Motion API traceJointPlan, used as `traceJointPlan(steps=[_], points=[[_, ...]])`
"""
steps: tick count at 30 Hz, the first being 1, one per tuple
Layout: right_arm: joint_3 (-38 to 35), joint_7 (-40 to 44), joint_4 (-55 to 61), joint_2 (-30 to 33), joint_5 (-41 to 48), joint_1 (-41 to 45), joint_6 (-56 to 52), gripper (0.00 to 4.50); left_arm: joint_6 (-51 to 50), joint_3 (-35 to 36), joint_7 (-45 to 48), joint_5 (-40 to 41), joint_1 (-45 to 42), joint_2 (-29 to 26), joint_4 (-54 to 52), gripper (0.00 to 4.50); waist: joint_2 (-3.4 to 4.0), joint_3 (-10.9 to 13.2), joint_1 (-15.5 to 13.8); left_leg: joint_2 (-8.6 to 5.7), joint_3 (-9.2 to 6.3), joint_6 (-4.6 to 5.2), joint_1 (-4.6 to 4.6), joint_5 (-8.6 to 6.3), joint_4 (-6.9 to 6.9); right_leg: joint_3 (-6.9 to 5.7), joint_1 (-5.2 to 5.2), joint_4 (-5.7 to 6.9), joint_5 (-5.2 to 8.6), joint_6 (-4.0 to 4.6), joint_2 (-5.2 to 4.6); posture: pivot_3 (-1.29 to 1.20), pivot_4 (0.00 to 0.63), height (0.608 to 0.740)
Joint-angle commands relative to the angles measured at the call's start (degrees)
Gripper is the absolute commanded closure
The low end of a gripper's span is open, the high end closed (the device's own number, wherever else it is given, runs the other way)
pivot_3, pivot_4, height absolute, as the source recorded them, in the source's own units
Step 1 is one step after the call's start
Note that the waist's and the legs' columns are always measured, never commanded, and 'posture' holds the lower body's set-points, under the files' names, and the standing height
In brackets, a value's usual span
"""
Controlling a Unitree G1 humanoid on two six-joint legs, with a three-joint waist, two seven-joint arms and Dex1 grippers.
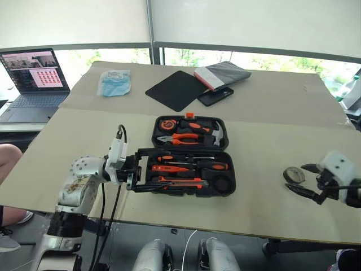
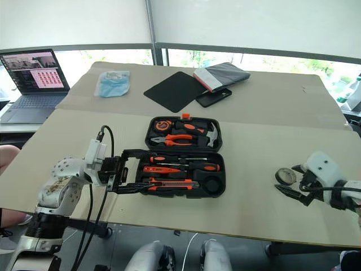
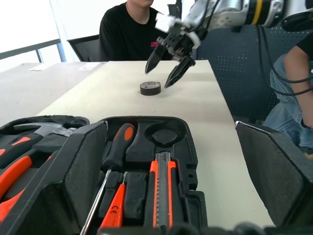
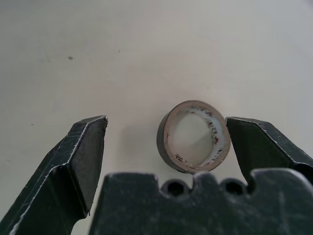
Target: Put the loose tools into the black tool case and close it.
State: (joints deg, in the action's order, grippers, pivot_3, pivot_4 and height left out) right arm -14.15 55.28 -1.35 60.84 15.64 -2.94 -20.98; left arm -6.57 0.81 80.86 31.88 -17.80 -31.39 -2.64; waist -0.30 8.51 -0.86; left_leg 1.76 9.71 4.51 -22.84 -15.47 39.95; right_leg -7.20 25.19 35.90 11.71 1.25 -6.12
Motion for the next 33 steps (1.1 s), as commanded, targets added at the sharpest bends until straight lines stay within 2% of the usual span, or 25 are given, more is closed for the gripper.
traceJointPlan(steps=[1, 7, 9, 11, 12, 19, 23, 26, 28, 33], points=[[2.31, -0.03, -3.16, 0.95, -2.64, 3.92, -1.13, 0.71, -0.61, 1.04, -0.94, 1.48, 0.85, -0.81, -3.07, 0.00, 0.00, 0.00, 0.14, 0.00, 0.00, 0.02, -0.02, -0.01, 0.03, 0.00, 0.00, 0.00, -0.01, -0.03, -0.02, 0.00, 0.150, 0.740], [6.06, 3.18, -6.18, 0.34, -3.69, 9.30, 0.92, 2.67, -3.34, 1.60, -2.32, 3.03, 2.11, -2.24, -6.81, 0.00, 0.00, 0.01, 0.20, -0.02, 0.02, 0.04, -0.03, -0.03, 0.14, 0.03, -0.01, 0.00, -0.08, -0.15, -0.06, 0.00, 0.150, 0.740], [6.81, 4.32, -6.31, 0.74, -3.90, 10.30, 1.13, 3.54, -3.55, 1.43, -2.52, 3.16, 1.90, -2.39, -7.08, 0.00, 0.00, 0.01, 0.18, -0.01, 0.01, 0.01, -0.01, -0.01, 0.14, 0.03, 0.00, 0.03, -0.08, -0.16, -0.06, 0.00, 0.150, 0.740], [7.17, 5.72, -5.99, 1.23, -3.65, 11.15, 0.81, 4.04, -3.80, 1.30, -2.92, 3.23, 1.09, -2.28, -7.14, 0.00, 0.00, 0.01, 0.13, -0.01, 0.00, -0.01, -0.01, 0.00, 0.13, 0.03, 0.00, 0.05, -0.08, -0.15, -0.05, 0.00, 0.150, 0.740], [7.43, 6.49, -6.28, 1.36, -3.73, 11.52, 1.32, 4.48, -3.82, 1.16, -3.07, 3.15, 0.71, -2.15, -7.04, 0.00, 0.00, 0.01, 0.14, -0.01, 0.00, -0.03, -0.02, 0.01, 0.13, 0.02, 0.01, 0.06, -0.08, -0.15, -0.04, 0.00, 0.150, 0.740], [8.61, 8.91, -9.63, 0.03, -3.88, 15.39, 4.02, 4.48, -3.66, 0.57, -3.45, 2.75, 0.08, -1.95, -6.70, 0.00, 0.00, 0.01, 0.18, -0.02, 0.03, -0.01, -0.03, 0.00, 0.14, 0.03, 0.00, 0.04, -0.09, -0.15, -0.06, 0.00, 0.150, 0.740], [6.44, 17.02, -0.48, -2.80, 7.31, 17.63, 1.07, 4.48, -3.36, 1.73, -3.59, 2.86, 1.62, -2.73, -6.94, 0.00, 0.00, 0.02, 0.39, 0.01, 0.02, -0.05, -0.02, 0.02, 0.12, 0.03, 0.01, 0.04, -0.08, -0.14, -0.02, 0.00, 0.150, 0.740], [8.99, 17.14, 12.85, -5.36, 17.25, 22.18, -10.24, 4.48, -2.48, 3.28, -3.08, 2.69, 3.86, -4.00, -6.13, 0.00, 0.10, 0.10, 0.99, 0.08, 0.02, -0.11, 0.01, 0.06, 0.06, 0.08, 0.04, 0.06, -0.09, -0.12, 0.04, 0.00, 0.150, 0.740], [13.36, 16.68, 17.19, -5.22, 15.19, 23.39, -12.42, 4.48, -1.58, 3.61, -2.78, 2.21, 5.11, -4.50, -5.66, 0.00, 0.10, 0.13, 1.05, 0.10, 0.00, -0.17, 0.01, 0.09, 0.06, 0.07, 0.07, 0.12, -0.10, -0.10, 0.04, 0.00, 0.150, 0.740], [21.70, 11.74, 19.18, -5.94, 10.27, 25.56, -19.31, 4.48, 0.67, 3.51, -1.98, 0.82, 7.99, -5.34, -4.69, 0.00, -0.04, 0.18, -0.06, 0.07, -0.09, -0.48, -0.03, -0.26, 0.09, -0.15, 0.09, 0.04, -0.07, -0.03, -0.16, 0.00, 0.150, 0.740]])
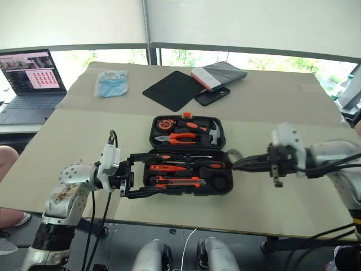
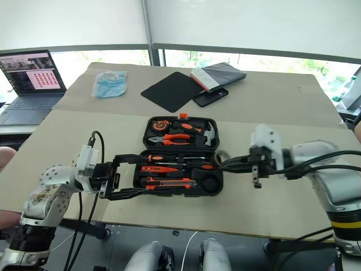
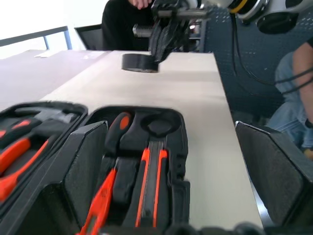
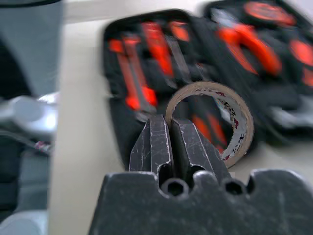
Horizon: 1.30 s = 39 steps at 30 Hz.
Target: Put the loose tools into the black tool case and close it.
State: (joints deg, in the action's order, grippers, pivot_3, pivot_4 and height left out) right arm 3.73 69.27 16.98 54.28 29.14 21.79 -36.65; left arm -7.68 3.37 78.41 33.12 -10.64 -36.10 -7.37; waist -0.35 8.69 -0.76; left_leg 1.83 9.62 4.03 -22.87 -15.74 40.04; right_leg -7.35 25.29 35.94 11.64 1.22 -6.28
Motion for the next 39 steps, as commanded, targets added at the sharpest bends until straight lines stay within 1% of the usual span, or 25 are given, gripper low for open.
traceJointPlan(steps=[1, 4, 6, 9, 10, 12, 16, 20, 22, 23, 24, 26, 27, 28, 29, 31, 32, 34, 35, 36, 37, 38, 39], points=[[5.53, -2.24, 0.84, 1.01, -4.66, 1.00, -3.71, 4.48, 2.01, 0.94, 0.41, -0.48, 1.23, -0.63, 0.09, 0.00, 0.02, 0.01, -0.24, -0.06, 0.01, -0.01, -0.07, 0.00, 0.05, 0.00, 0.02, 0.00, 0.00, 0.00, -0.08, 0.00, 0.150, 0.740], [8.74, -3.71, 0.50, 0.71, -7.38, 1.76, -5.10, 4.48, 2.94, 0.95, 0.36, -1.04, 2.64, -0.85, -0.02, 0.00, 0.01, 0.01, -0.09, -0.16, 0.04, 0.15, -0.49, -0.06, 0.20, 0.01, 0.34, -0.07, -0.07, -0.04, -0.18, 0.00, 0.150, 0.740], [10.30, -3.16, 0.29, 1.62, -8.75, 2.12, -5.57, 4.48, 3.14, 1.25, 0.09, -1.11, 3.22, -0.84, -0.15, 0.00, 0.01, 0.01, 0.03, -0.18, 0.10, 0.58, -0.52, 0.16, 0.25, 0.02, 0.34, -0.07, -0.30, 0.19, -0.19, 0.00, 0.150, 0.740], [11.63, -2.68, 1.18, 2.18, -8.15, 2.15, -8.27, 4.48, 3.61, 1.94, -0.53, -1.24, 4.03, -0.83, 0.00, 0.00, 0.01, 0.01, 0.04, -0.17, 0.10, 0.54, -0.49, 0.14, 0.24, -0.01, 0.33, -0.08, -0.19, 0.02, -0.19, 0.00, 0.150, 0.740], [12.00, -2.50, 1.48, 2.19, -7.94, 2.20, -8.72, 4.48, 3.77, 2.02, -0.72, -1.26, 4.16, -0.86, 0.11, 0.00, 0.01, 0.01, 0.03, -0.15, 0.09, 0.44, -0.48, 0.09, 0.24, -0.03, 0.33, -0.08, -0.10, -0.12, -0.18, 0.00, 0.150, 0.740], [12.51, -2.38, 3.06, 1.93, -6.71, 2.49, -11.19, 4.48, 4.27, 2.19, -1.05, -1.45, 4.41, -0.87, 0.42, 0.00, 0.00, 0.01, -0.04, -0.13, 0.08, 0.10, -0.46, -0.05, 0.24, -0.04, 0.33, -0.04, -0.10, -0.11, -0.18, 0.00, 0.150, 0.740], [13.64, -1.64, 4.26, 2.52, -6.31, 2.32, -13.66, 4.48, 5.16, 2.35, -1.43, -1.56, 4.78, -0.87, 1.01, 0.00, 0.00, 0.01, -0.09, -0.13, 0.07, 0.05, -0.45, -0.04, 0.25, -0.03, 0.34, -0.03, -0.12, -0.09, -0.19, 0.00, 0.150, 0.740], [13.64, -3.16, 2.57, 1.45, -7.55, 2.56, -12.97, 4.48, 5.90, 2.33, -1.59, -1.81, 4.83, -0.66, 1.60, 0.00, 0.00, 0.01, -0.11, -0.13, 0.07, 0.14, -0.48, -0.06, 0.23, -0.06, 0.34, -0.05, -0.12, -0.09, -0.17, 0.00, 0.150, 0.740], [15.30, 0.10, 2.58, 3.71, -8.24, 2.35, -11.38, 3.76, 6.21, 2.36, -1.80, -1.98, 4.84, -0.47, 1.80, 0.00, 0.00, 0.01, -0.12, -0.13, 0.07, 0.29, -0.49, 0.01, 0.23, -0.07, 0.32, -0.07, -0.11, -0.09, -0.16, 0.00, 0.150, 0.740], [15.69, 0.66, 2.46, 4.19, -8.88, 2.22, -10.17, 3.61, 6.32, 2.35, -1.87, -2.01, 4.83, -0.44, 1.86, 0.00, 0.00, 0.01, -0.17, -0.14, 0.08, 0.29, -0.50, 0.01, 0.23, -0.08, 0.32, -0.07, -0.11, -0.09, -0.17, 0.00, 0.150, 0.740], [15.79, 1.72, 2.42, 4.38, -8.72, 2.48, -9.36, 3.25, 6.23, 2.47, -2.42, -2.18, 4.87, -0.44, 1.94, 0.00, 0.00, 0.01, -0.22, -0.14, 0.08, 0.30, -0.50, 0.00, 0.23, -0.08, 0.31, -0.09, -0.11, -0.09, -0.17, 0.00, 0.150, 0.740], [12.66, 1.23, 2.03, 2.13, -5.71, 3.04, -9.75, 2.54, 6.48, 2.98, -4.21, -2.99, 4.65, -0.28, 2.34, 0.00, -0.02, 0.01, -0.22, -0.14, 0.06, 0.32, -0.48, -0.02, 0.23, -0.12, 0.28, -0.14, -0.08, -0.12, -0.17, 0.00, 0.150, 0.740], [11.35, 0.96, 1.90, 1.30, -4.40, 3.20, -10.32, 2.27, 6.70, 3.16, -4.94, -3.34, 4.59, -0.23, 2.43, 0.00, -0.05, 0.03, -0.09, -0.13, 0.05, 0.32, -0.48, -0.03, 0.22, -0.12, 0.27, -0.16, -0.07, -0.14, -0.16, 0.00, 0.150, 0.740], [8.89, 2.72, 1.99, 0.84, -1.47, 2.90, -9.84, 1.79, 6.58, 3.38, -6.48, -4.66, 4.25, -0.75, 2.83, 0.00, -0.06, 0.03, -0.02, -0.13, 0.06, 0.33, -0.48, -0.02, 0.21, -0.11, 0.27, -0.16, -0.07, -0.14, -0.16, 0.00, 0.150, 0.740], [6.43, 4.72, 1.85, 0.59, 1.20, 2.59, -9.06, 1.59, 6.72, 3.49, -8.51, -6.89, 3.78, -1.49, 3.54, 0.00, -0.06, 0.05, 0.00, -0.13, 0.06, 0.33, -0.50, -0.02, 0.21, -0.11, 0.29, -0.15, -0.07, -0.13, -0.16, 0.00, 0.150, 0.740], [0.86, 7.29, 0.06, 0.50, 4.98, 1.90, -6.99, 0.88, 5.25, 3.39, -12.23, -11.10, 2.81, -3.59, 5.13, 0.00, -0.09, 0.11, -0.02, -0.13, 0.07, 0.33, -0.51, -0.02, 0.20, -0.11, 0.30, -0.12, -0.11, -0.09, -0.16, 0.00, 0.150, 0.740], [-1.17, 6.82, -2.41, 0.42, 4.55, 2.08, -5.18, 0.59, 2.87, 3.88, -13.58, -10.69, 2.18, -4.01, 5.90, 0.00, -0.09, 0.12, 0.01, -0.13, 0.06, 0.33, -0.51, 0.00, 0.21, -0.12, 0.30, -0.10, -0.13, -0.06, -0.16, 0.00, 0.150, 0.740], [-3.85, 5.54, -7.36, -0.30, 2.95, 2.61, -1.10, 0.59, -1.15, 4.73, -15.72, -9.14, 0.97, -4.24, 7.08, 0.00, -0.10, 0.13, 0.00, -0.13, 0.06, 0.31, -0.44, -0.01, 0.21, -0.12, 0.23, -0.10, -0.15, -0.12, -0.15, 0.00, 0.150, 0.740], [-5.72, 3.93, -11.54, -1.82, 1.77, 3.46, 2.52, 0.59, -0.09, 5.35, -18.44, -10.31, -0.71, -3.44, 8.81, 0.00, -0.13, 0.14, -0.01, -0.13, 0.06, 0.24, -0.39, -0.06, 0.23, -0.12, 0.17, -0.11, -0.16, -0.17, -0.15, 0.00, 0.150, 0.740], [-6.96, 1.87, -15.90, -3.07, 0.61, 4.57, 4.62, 0.57, -1.02, 5.91, -21.94, -11.21, -2.46, -2.46, 10.11, 0.26, -0.17, 0.15, -0.04, -0.13, 0.06, 0.23, -0.35, -0.13, 0.23, -0.11, 0.15, -0.14, -0.17, -0.18, -0.16, 0.00, 0.150, 0.740], [-7.48, 0.04, -19.98, -4.03, -1.50, 5.49, 7.96, 0.57, -2.45, 5.87, -25.00, -12.38, -3.88, -1.81, 11.02, 0.53, -0.18, 0.16, -0.08, -0.13, 0.06, 0.44, -0.31, -0.26, 0.24, -0.11, 0.08, -0.15, -0.18, -0.21, -0.16, 0.00, 0.150, 0.740], [-7.38, -1.85, -23.45, -4.81, -4.12, 6.27, 11.73, 0.57, -2.85, 5.54, -27.60, -13.94, -5.06, -1.21, 11.97, 0.70, -0.19, 0.16, -0.09, -0.13, 0.06, 0.52, -0.30, -0.31, 0.24, -0.10, 0.08, -0.17, -0.21, -0.25, -0.17, 0.00, 0.150, 0.740], [-6.02, -2.99, -26.56, -5.07, -7.36, 6.73, 15.42, 1.10, -4.10, 4.53, -29.59, -15.24, -6.40, -0.48, 12.92, 1.12, -0.20, 0.17, -0.08, -0.14, 0.06, 0.43, -0.30, -0.25, 0.25, -0.06, 0.06, -0.14, -0.24, -0.29, -0.16, 0.00, 0.150, 0.740]])
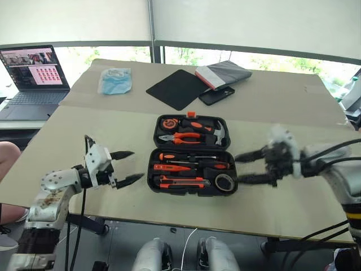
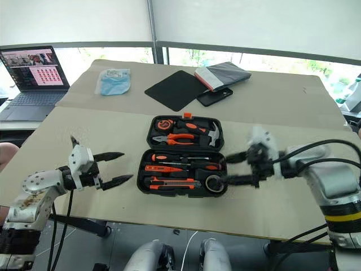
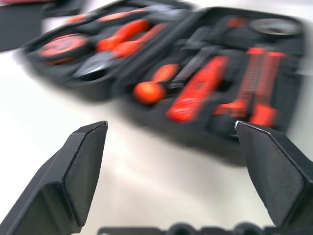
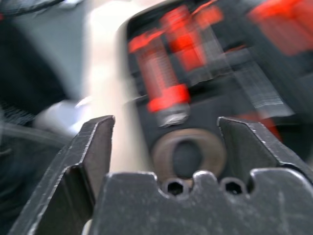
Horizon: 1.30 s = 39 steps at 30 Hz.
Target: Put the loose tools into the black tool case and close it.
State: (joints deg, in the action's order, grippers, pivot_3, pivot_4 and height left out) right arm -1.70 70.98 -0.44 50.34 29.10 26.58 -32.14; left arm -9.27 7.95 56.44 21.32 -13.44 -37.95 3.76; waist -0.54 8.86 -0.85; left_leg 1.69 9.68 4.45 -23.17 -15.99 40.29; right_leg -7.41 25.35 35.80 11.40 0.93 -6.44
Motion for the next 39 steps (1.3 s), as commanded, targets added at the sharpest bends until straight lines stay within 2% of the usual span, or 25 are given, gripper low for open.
traceJointPlan(steps=[1, 5, 8, 9, 10, 11, 17, 24, 31, 35, 36, 38, 39], points=[[0.83, -6.46, -11.90, -1.81, -10.60, 2.46, 14.69, 1.27, -3.05, -1.04, -9.47, -4.90, -5.01, 2.20, 2.94, 1.47, 0.00, 0.00, 0.03, -0.02, 0.01, -0.31, -0.01, 0.19, 0.00, 0.00, -0.01, 0.01, -0.01, 0.00, 0.01, 0.00, 0.150, 0.740], [4.13, -15.41, -21.28, -7.08, -20.05, 4.80, 26.84, 2.61, -6.74, -3.31, -14.66, -7.42, -9.43, 5.69, 6.27, 2.76, -0.01, 0.00, 0.40, -0.04, 0.15, 0.12, -0.03, 0.53, -0.07, 0.04, 0.04, 0.14, 0.00, 0.04, 0.15, 0.00, 0.150, 0.740], [6.67, -16.65, -26.47, -10.57, -23.59, 5.48, 32.88, 3.68, -9.80, -6.66, -14.35, -8.41, -11.81, 7.62, 7.58, 3.81, -0.02, 0.01, 0.86, -0.02, 0.22, 0.00, -0.02, 0.66, -0.14, 0.05, 0.08, 0.17, 0.00, 0.08, 0.32, 0.00, 0.150, 0.740], [6.77, -16.05, -27.11, -11.64, -23.34, 5.73, 33.72, 4.14, -9.82, -7.24, -13.64, -8.17, -12.19, 8.17, 7.76, 4.29, -0.02, 0.02, 1.01, -0.02, 0.23, -0.06, -0.01, 0.70, -0.21, 0.03, 0.07, 0.15, 0.02, 0.06, 0.43, 0.00, 0.150, 0.740], [6.92, -15.10, -27.06, -12.66, -22.78, 5.81, 34.36, 4.39, -10.21, -7.66, -13.66, -8.13, -12.63, 8.65, 7.97, 4.49, -0.02, 0.02, 1.12, -0.02, 0.25, -0.07, 0.03, 0.71, -0.24, 0.06, 0.07, 0.16, 0.04, 0.08, 0.47, 0.00, 0.150, 0.740], [7.07, -14.60, -26.74, -13.49, -22.46, 5.71, 34.50, 4.46, -10.37, -8.16, -13.22, -8.07, -12.92, 8.95, 7.98, 4.50, -0.02, 0.02, 1.40, -0.03, 0.26, -0.09, 0.06, 0.72, -0.28, 0.08, 0.06, 0.16, 0.04, 0.08, 0.47, 0.00, 0.150, 0.740], [9.40, -9.49, -20.65, -15.62, -21.90, 2.17, 32.96, 4.46, -11.14, -10.63, -11.00, -9.07, -13.91, 8.96, 8.56, 4.50, -0.02, 0.02, 1.53, 0.01, 0.24, -0.14, 0.28, 0.72, -0.29, 0.13, -0.11, 0.19, 0.05, 0.08, 0.27, 0.00, 0.150, 0.740], [8.26, -9.22, -6.37, -14.07, -19.77, -4.45, 24.52, 4.46, -11.21, -11.36, -5.88, -9.09, -12.23, 7.42, 6.41, 4.50, -0.01, 0.02, 1.57, 0.04, 0.19, -0.29, 0.35, 0.64, -0.37, 0.17, -0.08, 0.28, 0.09, 0.19, 0.16, 0.00, 0.150, 0.740], [5.28, -9.86, 4.07, -12.17, -16.55, -12.17, 16.83, 4.46, -14.34, -8.61, -5.66, -8.11, -6.11, 4.49, 0.37, 4.50, -0.02, 0.02, 1.61, 0.05, 0.18, -0.25, 0.34, 0.66, -0.44, 0.18, -0.03, 0.25, 0.11, 0.31, 0.17, 0.00, 0.150, 0.740], [1.43, -13.93, 6.39, -12.31, -14.46, -14.01, 11.87, 4.46, -14.87, -3.91, -8.38, -6.75, -5.88, 3.82, 0.93, 4.50, -0.03, 0.03, 1.55, 0.05, 0.14, -0.29, 0.31, 0.62, -0.44, 0.16, -0.01, 0.24, 0.14, 0.28, 0.14, 0.00, 0.150, 0.740], [0.76, -13.71, 6.90, -11.57, -13.63, -14.25, 10.12, 4.20, -15.71, -3.36, -10.00, -7.57, -6.41, 3.25, 1.46, 4.24, -0.03, 0.03, 1.51, 0.05, 0.13, -0.42, 0.30, 0.55, -0.45, 0.17, 0.02, 0.24, 0.14, 0.28, 0.14, 0.00, 0.150, 0.740], [-2.25, -14.97, 6.89, -10.09, -12.04, -12.31, 6.69, 3.71, -24.10, -1.20, -8.21, -3.52, -8.80, 0.91, 1.31, 3.81, -0.08, 0.06, 1.48, 0.05, 0.13, -0.60, 0.30, 0.50, -0.42, 0.18, 0.01, 0.25, 0.14, 0.27, 0.12, 0.00, 0.150, 0.740], [-3.27, -15.38, 7.18, -9.56, -10.83, -10.95, 4.54, 3.25, -27.92, -0.78, -7.76, -2.39, -10.15, -0.25, 1.35, 3.28, -0.09, 0.07, 1.50, 0.05, 0.12, -0.64, 0.29, 0.53, -0.39, 0.16, 0.01, 0.28, 0.10, 0.27, 0.11, 0.00, 0.150, 0.740]])
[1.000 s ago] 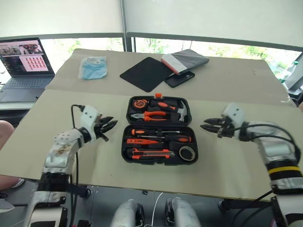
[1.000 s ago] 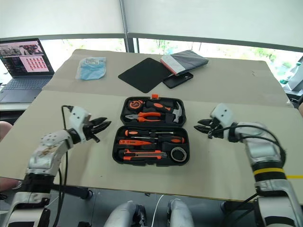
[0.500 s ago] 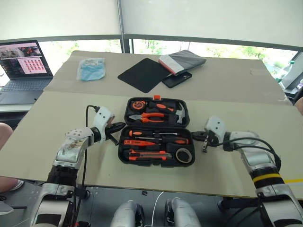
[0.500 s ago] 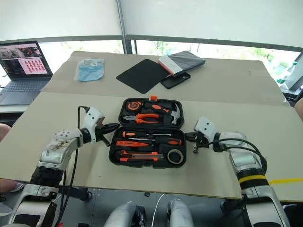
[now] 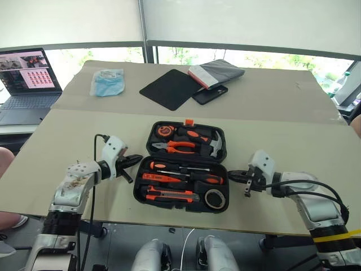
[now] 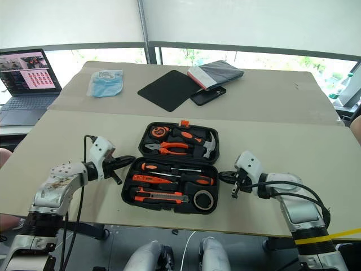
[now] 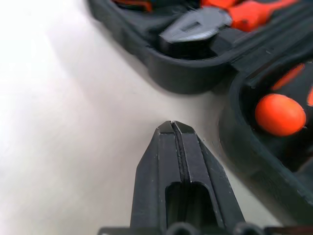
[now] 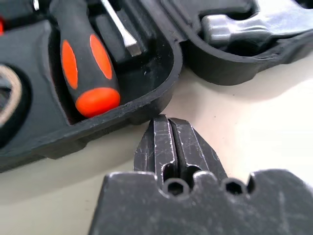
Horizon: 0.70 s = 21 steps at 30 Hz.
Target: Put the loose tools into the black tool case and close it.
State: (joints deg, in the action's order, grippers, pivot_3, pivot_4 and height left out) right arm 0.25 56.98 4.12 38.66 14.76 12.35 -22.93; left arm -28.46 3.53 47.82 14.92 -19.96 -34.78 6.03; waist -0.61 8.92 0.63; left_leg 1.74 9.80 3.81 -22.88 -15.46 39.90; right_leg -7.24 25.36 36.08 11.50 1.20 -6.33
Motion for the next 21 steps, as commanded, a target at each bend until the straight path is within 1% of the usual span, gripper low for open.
traceJointPlan(steps=[1, 2, 3, 5, 6, 8, 9, 10, 11, 12, 14, 17, 21], points=[[-6.04, -1.33, 3.51, 2.69, 5.89, 4.68, -9.30, 2.86, -12.91, 3.71, 1.48, 5.56, -4.99, -4.38, -1.29, 2.91, -0.01, 0.01, 0.02, 0.00, 0.00, -0.02, -0.01, 0.03, 0.01, 0.00, 0.03, 0.00, -0.04, -0.03, 0.00, 0.00, 0.150, 0.740], [-6.30, -1.21, 4.19, 3.09, 7.64, 5.60, -12.70, 2.69, -15.37, 3.54, 1.59, 6.25, -5.93, -4.97, -1.40, 2.69, -0.02, 0.02, 0.02, 0.00, 0.00, -0.02, -0.01, 0.03, 0.02, 0.00, 0.03, 0.01, -0.05, -0.04, 0.00, 0.00, 0.150, 0.740], [-6.46, -1.50, 5.04, 3.82, 9.57, 7.13, -17.95, 2.27, -19.09, 3.60, 2.60, 8.00, -7.42, -5.82, -1.24, 2.21, -0.02, 0.02, -0.01, 0.00, -0.01, -0.01, -0.01, 0.04, 0.03, 0.00, 0.03, 0.01, -0.06, -0.05, 0.01, 0.00, 0.150, 0.740], [-6.88, -3.19, 5.62, 4.43, 13.67, 12.17, -29.19, 1.52, -25.87, 2.12, 4.21, 9.67, -10.94, -7.89, -0.81, 1.41, -0.02, 0.02, 0.01, 0.00, -0.05, 0.00, 0.02, 0.04, 0.02, 0.00, 0.00, 0.02, -0.06, -0.03, 0.04, 0.00, 0.150, 0.740], [-5.61, -4.24, 5.42, 5.74, 13.87, 15.23, -35.06, 1.29, -28.40, 1.83, 3.70, 10.21, -13.44, -7.62, -0.09, 1.16, -0.02, 0.02, 0.02, 0.00, -0.05, 0.00, -0.02, 0.05, 0.01, 0.00, 0.03, 0.01, -0.06, -0.02, 0.05, 0.00, 0.150, 0.740], [-3.40, -5.11, 3.78, 6.96, 14.57, 20.64, -43.11, 0.56, -32.08, 0.74, 1.55, 9.91, -18.55, -6.14, 2.54, 0.35, -0.02, 0.02, -0.04, -0.01, -0.04, 0.09, -0.11, 0.12, -0.02, 0.01, 0.12, 0.01, -0.06, 0.04, 0.06, 0.00, 0.150, 0.740], [-2.12, -5.85, 1.70, 6.89, 15.04, 24.41, -48.44, 0.28, -35.16, -0.92, 0.10, 9.03, -22.00, -5.40, 4.69, 0.08, -0.03, 0.02, -0.28, -0.01, -0.04, 0.31, -0.20, 0.25, 0.00, 0.00, 0.20, 0.01, -0.08, 0.06, 0.07, 0.00, 0.150, 0.740], [-0.60, -6.80, -1.34, 6.18, 15.12, 28.33, -53.37, 0.02, -37.36, -2.88, -0.69, 8.12, -25.08, -4.63, 6.88, 0.00, -0.04, 0.02, -0.39, -0.03, -0.05, 0.47, -0.30, 0.35, 0.02, -0.03, 0.27, 0.01, -0.16, 0.19, 0.06, 0.00, 0.150, 0.740], [2.03, -7.70, -4.33, 5.86, 14.20, 31.74, -56.94, 0.02, -37.62, -4.18, -0.73, 7.64, -27.48, -3.55, 9.16, 0.00, -0.04, 0.02, -0.42, -0.04, -0.03, 0.55, -0.37, 0.39, 0.11, -0.02, 0.32, 0.07, -0.29, 0.41, 0.10, 0.00, 0.150, 0.740], [3.94, -8.38, -6.35, 5.70, 13.39, 33.86, -58.93, 0.02, -37.36, -4.92, -0.50, 7.43, -28.85, -2.90, 10.72, 0.00, -0.04, 0.02, -0.46, -0.07, -0.02, 0.56, -0.45, 0.39, 0.14, -0.02, 0.38, 0.10, -0.31, 0.43, 0.11, 0.00, 0.150, 0.740], [5.96, -9.81, -10.01, 4.33, 12.02, 36.63, -59.10, 0.02, -35.79, -5.22, -1.70, 6.33, -30.93, -1.12, 14.50, 0.00, -0.04, 0.02, -0.41, -0.10, 0.01, 0.59, -0.47, 0.38, 0.14, -0.02, 0.40, 0.07, -0.31, 0.42, 0.10, 0.00, 0.150, 0.740], [5.12, -12.95, -17.06, 0.58, 10.59, 40.41, -58.30, 0.02, -34.65, -5.96, -2.99, 4.83, -33.24, 0.71, 19.37, 0.00, -0.05, 0.02, 0.02, -0.11, 0.05, 0.59, -0.51, 0.39, 0.12, 0.00, 0.47, 0.08, -0.31, 0.42, 0.15, 0.00, 0.150, 0.740], [7.35, -13.80, -23.25, -0.15, 8.17, 42.47, -55.72, 0.02, -32.79, -7.18, -2.59, 3.41, -34.47, 1.80, 22.87, 0.00, -0.05, 0.03, 0.23, -0.17, 0.18, 0.56, -0.87, 0.43, 0.11, -0.02, 0.89, 0.20, -0.33, 0.43, 0.40, 0.00, 0.150, 0.740]])
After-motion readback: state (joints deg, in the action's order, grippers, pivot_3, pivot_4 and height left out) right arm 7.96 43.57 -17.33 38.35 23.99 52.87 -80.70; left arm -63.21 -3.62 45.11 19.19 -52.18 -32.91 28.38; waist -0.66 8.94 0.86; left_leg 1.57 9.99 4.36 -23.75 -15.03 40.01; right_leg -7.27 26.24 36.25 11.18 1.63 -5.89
